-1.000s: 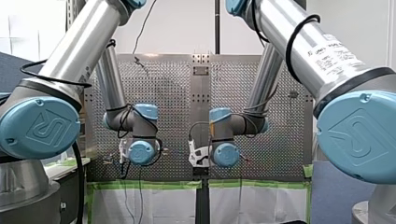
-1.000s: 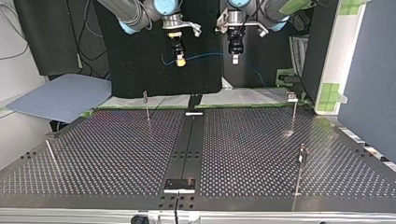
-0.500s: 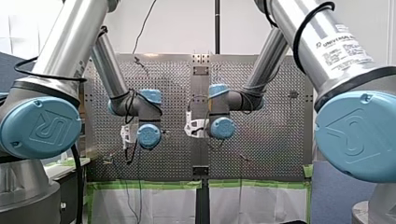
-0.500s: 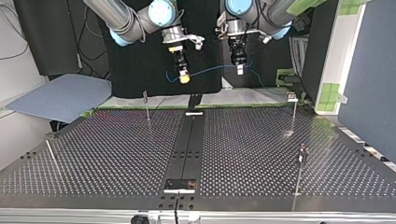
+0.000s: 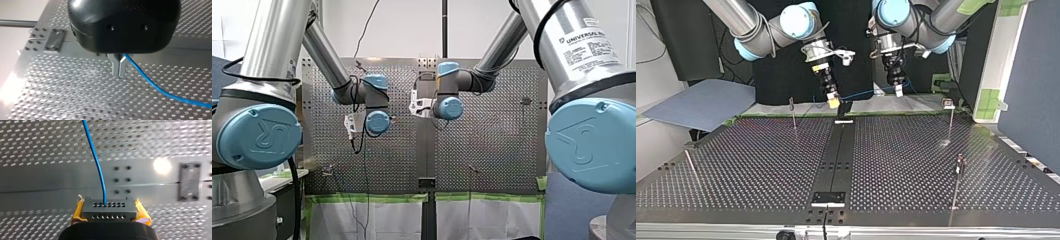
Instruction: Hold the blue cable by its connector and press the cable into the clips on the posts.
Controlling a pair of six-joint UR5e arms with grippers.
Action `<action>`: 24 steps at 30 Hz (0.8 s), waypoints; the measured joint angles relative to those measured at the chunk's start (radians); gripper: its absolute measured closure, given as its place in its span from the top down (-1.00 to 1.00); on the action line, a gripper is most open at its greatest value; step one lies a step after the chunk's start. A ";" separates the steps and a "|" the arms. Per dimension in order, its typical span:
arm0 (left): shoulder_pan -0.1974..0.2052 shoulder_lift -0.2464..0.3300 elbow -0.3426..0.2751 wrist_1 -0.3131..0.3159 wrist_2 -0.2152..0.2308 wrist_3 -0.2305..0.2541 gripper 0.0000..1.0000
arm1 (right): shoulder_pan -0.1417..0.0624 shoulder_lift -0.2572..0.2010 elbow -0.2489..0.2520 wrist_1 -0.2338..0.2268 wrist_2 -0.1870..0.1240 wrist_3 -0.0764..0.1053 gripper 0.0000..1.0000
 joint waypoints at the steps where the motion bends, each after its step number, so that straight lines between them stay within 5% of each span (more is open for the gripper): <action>1: 0.003 0.008 0.005 -0.008 0.000 -0.001 -1.00 | -0.002 -0.006 -0.006 0.006 -0.006 0.002 -1.00; 17: 0.067 0.137 0.099 -0.137 0.004 -0.023 -1.00 | -0.012 -0.132 -0.096 0.075 -0.068 0.012 -1.00; 24: 0.114 0.197 0.150 -0.197 0.036 -0.038 -1.00 | -0.015 -0.127 -0.105 0.078 -0.080 0.013 -1.00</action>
